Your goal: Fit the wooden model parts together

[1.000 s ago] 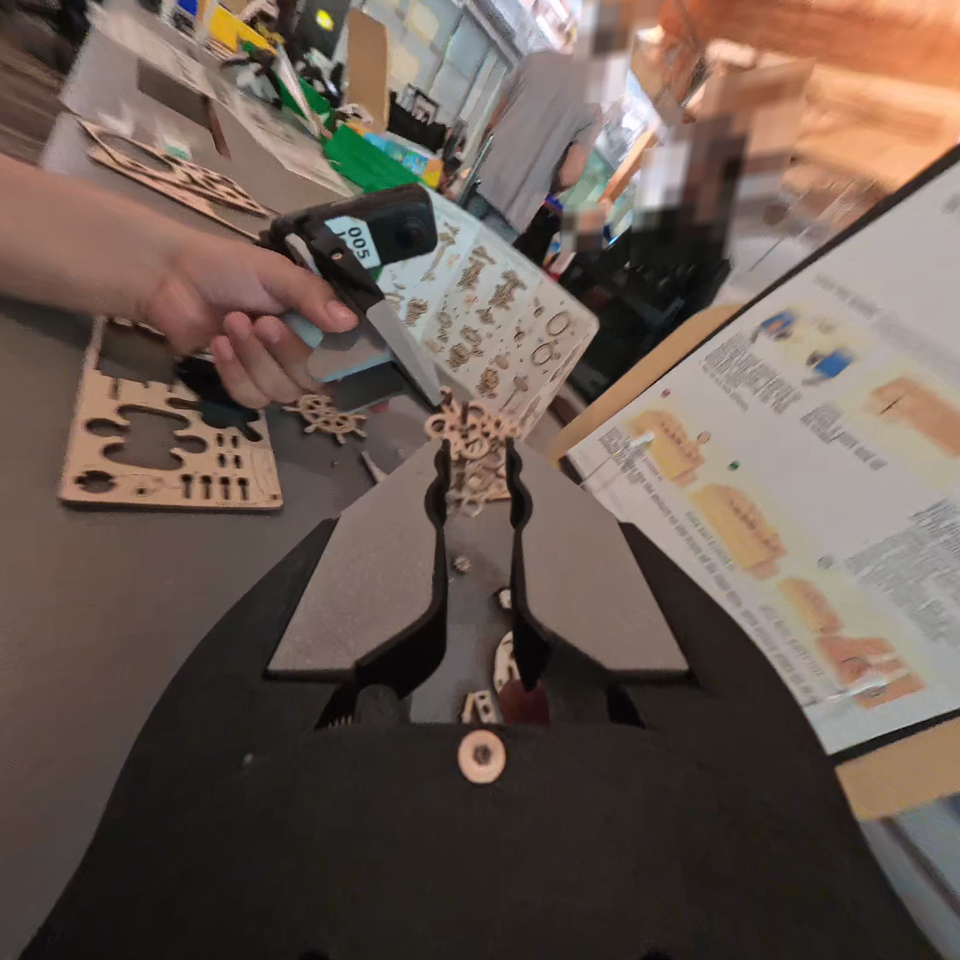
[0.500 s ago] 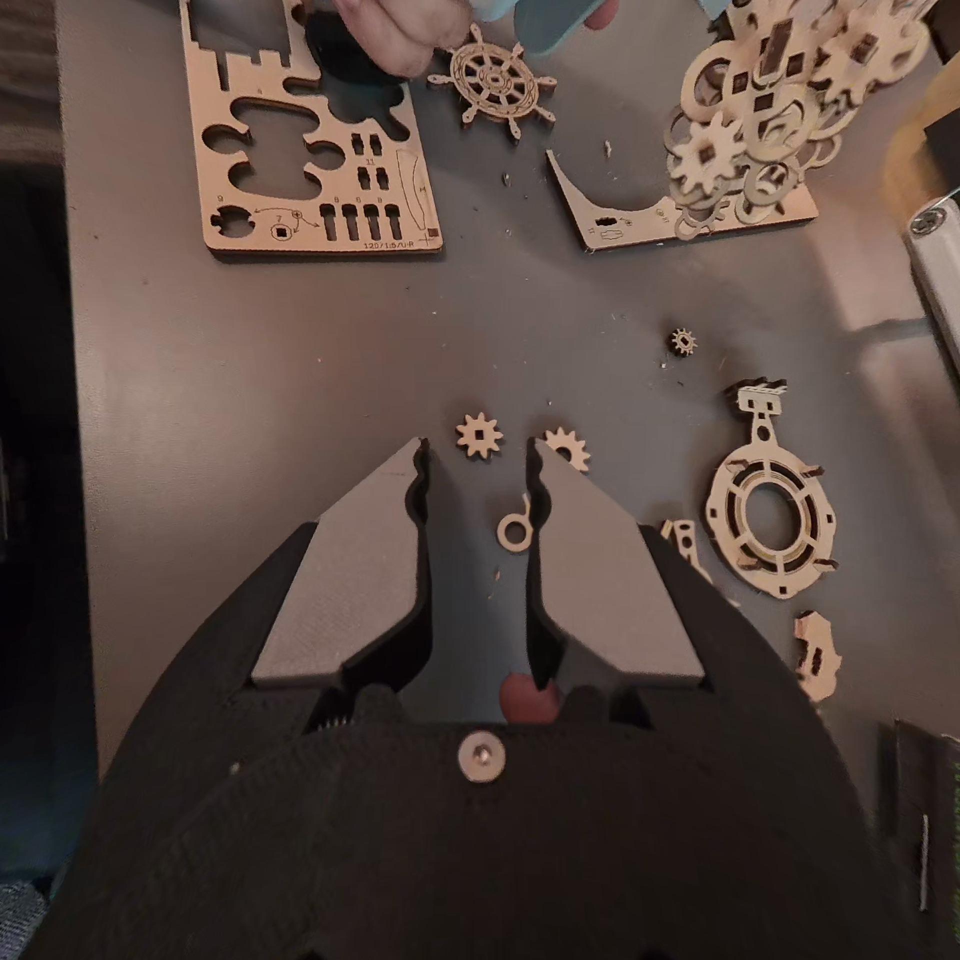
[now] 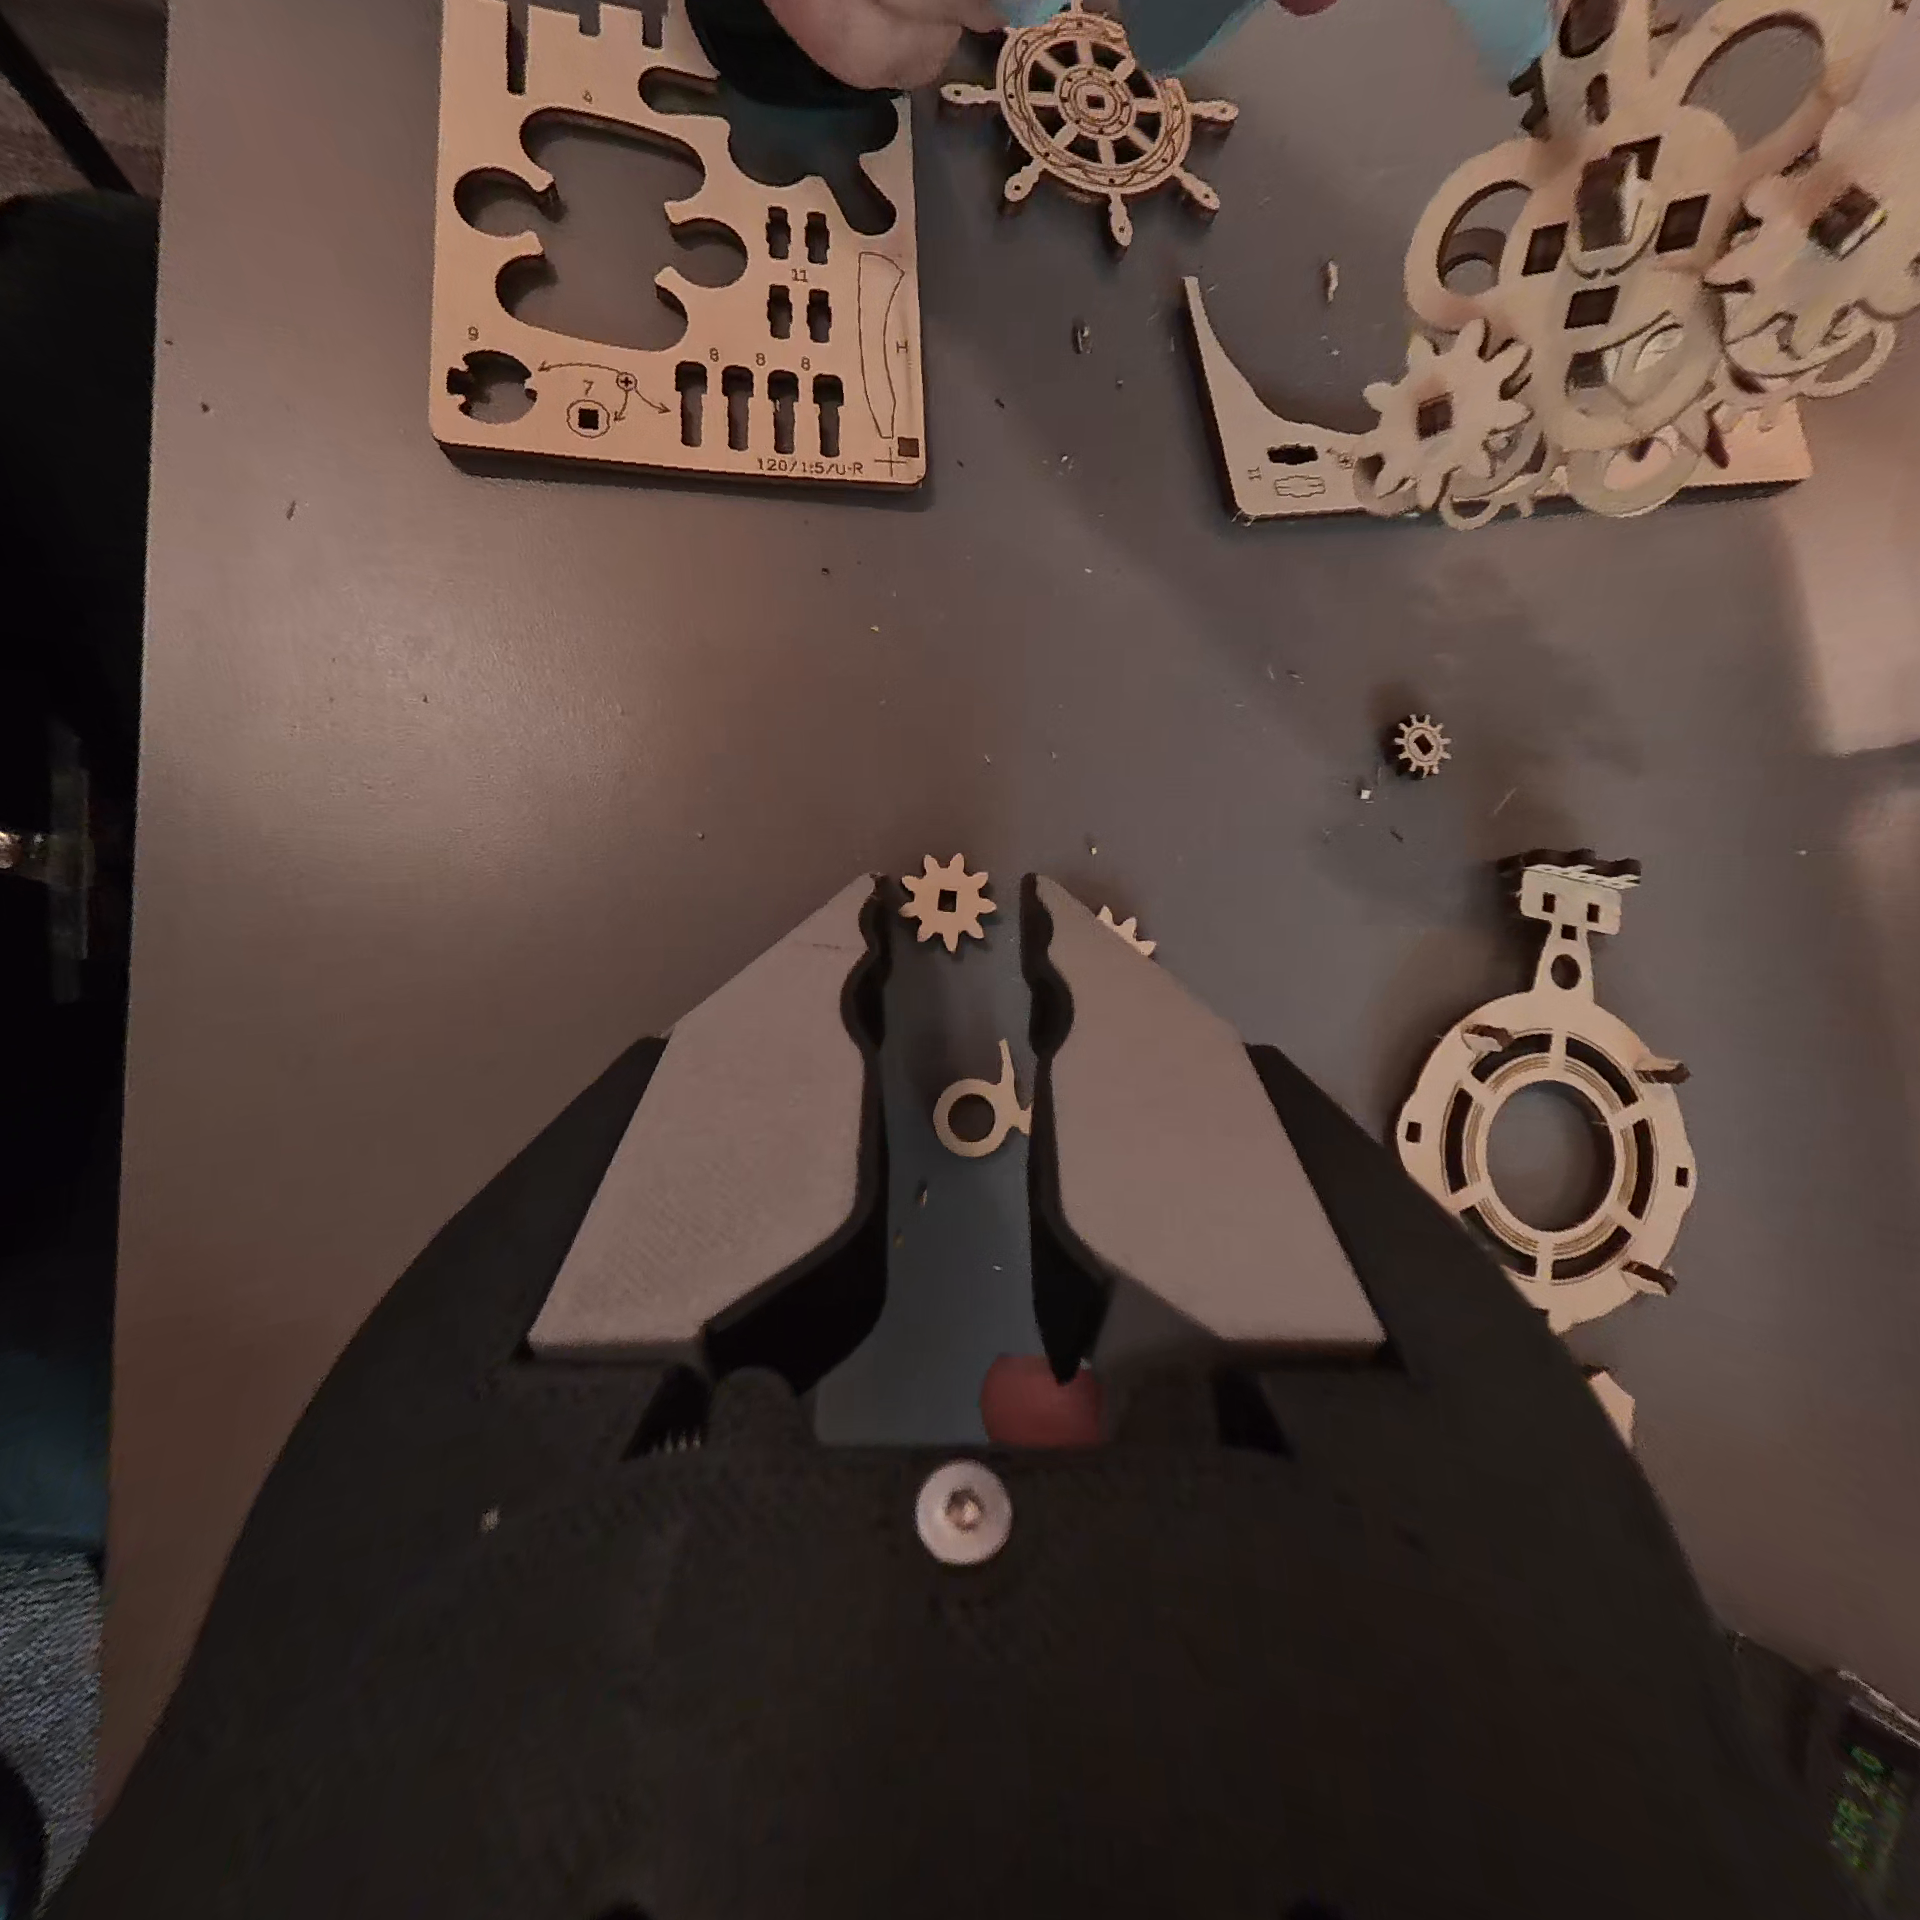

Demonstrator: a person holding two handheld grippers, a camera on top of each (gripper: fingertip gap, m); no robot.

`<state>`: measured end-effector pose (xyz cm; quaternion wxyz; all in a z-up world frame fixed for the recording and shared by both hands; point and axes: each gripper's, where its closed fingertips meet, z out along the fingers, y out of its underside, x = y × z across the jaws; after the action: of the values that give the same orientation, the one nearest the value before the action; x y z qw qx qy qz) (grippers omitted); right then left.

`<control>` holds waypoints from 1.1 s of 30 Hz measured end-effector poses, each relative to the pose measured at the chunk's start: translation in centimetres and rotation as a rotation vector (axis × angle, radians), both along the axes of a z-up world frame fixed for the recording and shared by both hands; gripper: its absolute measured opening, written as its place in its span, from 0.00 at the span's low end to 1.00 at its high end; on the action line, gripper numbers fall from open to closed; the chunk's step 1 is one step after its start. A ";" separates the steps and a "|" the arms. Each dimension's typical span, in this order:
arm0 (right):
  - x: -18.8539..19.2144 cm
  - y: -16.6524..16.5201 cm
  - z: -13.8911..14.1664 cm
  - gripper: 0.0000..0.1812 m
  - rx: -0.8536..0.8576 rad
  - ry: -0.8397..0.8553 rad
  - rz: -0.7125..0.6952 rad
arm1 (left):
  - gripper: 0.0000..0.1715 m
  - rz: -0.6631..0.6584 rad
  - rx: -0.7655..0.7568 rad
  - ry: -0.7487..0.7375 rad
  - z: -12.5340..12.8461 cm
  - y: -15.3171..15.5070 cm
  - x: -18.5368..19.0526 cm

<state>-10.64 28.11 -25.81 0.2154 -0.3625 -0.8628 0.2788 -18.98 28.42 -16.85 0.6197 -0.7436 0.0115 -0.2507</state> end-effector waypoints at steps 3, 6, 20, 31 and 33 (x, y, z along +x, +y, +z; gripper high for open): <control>0.2 -0.3 -0.1 0.08 -0.036 -0.017 0.009 | 0.04 -0.001 -0.001 0.002 0.0 0.0 0.1; 0.2 -0.3 -0.1 0.08 -0.033 -0.003 0.011 | 0.04 -0.004 -0.010 -0.002 -0.1 0.0 0.1; -1.9 -1.2 4.5 0.00 0.228 0.440 0.034 | 0.04 -0.033 -0.054 -0.028 -0.7 -0.1 0.5; -2.7 2.1 2.9 0.06 0.071 0.274 -0.204 | 0.04 -0.025 -0.064 -0.032 -0.8 -0.1 0.4; -2.9 2.2 2.3 0.08 0.051 0.223 -0.232 | 0.04 -0.025 -0.062 -0.030 -0.8 -0.1 0.4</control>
<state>-13.54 30.33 -23.52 0.3499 -0.4207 -0.7928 0.2685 -18.57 28.35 -17.68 0.5933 -0.7584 0.0036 -0.2697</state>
